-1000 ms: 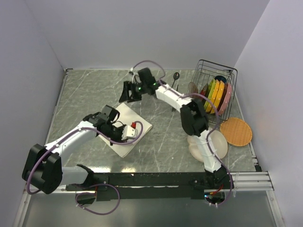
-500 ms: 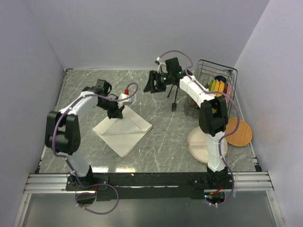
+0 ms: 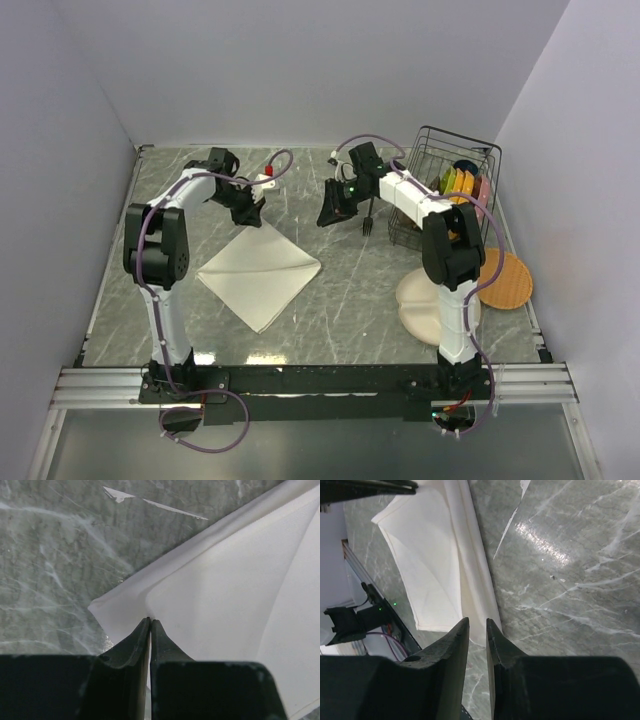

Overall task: Fold the napkin into a case and place the utensils inside
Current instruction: Fold the top corner of the square-folded napkin at the center of the board.

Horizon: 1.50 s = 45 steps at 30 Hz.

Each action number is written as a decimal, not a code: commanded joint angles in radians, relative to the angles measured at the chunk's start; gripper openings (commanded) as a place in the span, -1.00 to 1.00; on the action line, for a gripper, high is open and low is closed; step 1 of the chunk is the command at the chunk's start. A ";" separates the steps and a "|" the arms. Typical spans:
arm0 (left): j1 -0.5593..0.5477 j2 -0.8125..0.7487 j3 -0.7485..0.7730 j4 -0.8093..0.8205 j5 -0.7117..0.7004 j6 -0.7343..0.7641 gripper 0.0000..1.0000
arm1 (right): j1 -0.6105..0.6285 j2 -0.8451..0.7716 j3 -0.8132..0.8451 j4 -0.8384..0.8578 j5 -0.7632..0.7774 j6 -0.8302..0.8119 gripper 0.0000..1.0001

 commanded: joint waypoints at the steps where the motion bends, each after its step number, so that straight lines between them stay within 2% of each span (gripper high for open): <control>1: 0.002 0.029 0.065 -0.036 0.026 0.035 -0.80 | 0.019 -0.061 -0.002 -0.035 -0.032 -0.048 -0.46; 17: 0.001 0.053 0.070 -0.030 0.029 0.071 -0.78 | 0.103 -0.006 0.014 -0.113 -0.026 -0.134 -0.43; 26: -0.004 0.077 0.096 -0.037 0.031 0.084 -0.77 | 0.128 0.041 -0.006 -0.139 0.057 -0.169 -0.40; 34: -0.015 0.102 0.122 -0.043 0.029 0.100 -0.76 | 0.134 0.064 -0.034 -0.136 0.066 -0.178 -0.45; 37: -0.018 0.103 0.125 -0.042 0.032 0.101 -0.75 | 0.135 0.069 -0.045 -0.136 0.067 -0.183 -0.53; 45: -0.030 0.102 0.124 -0.028 0.037 0.114 -0.75 | 0.143 0.058 -0.091 -0.138 0.077 -0.208 -0.55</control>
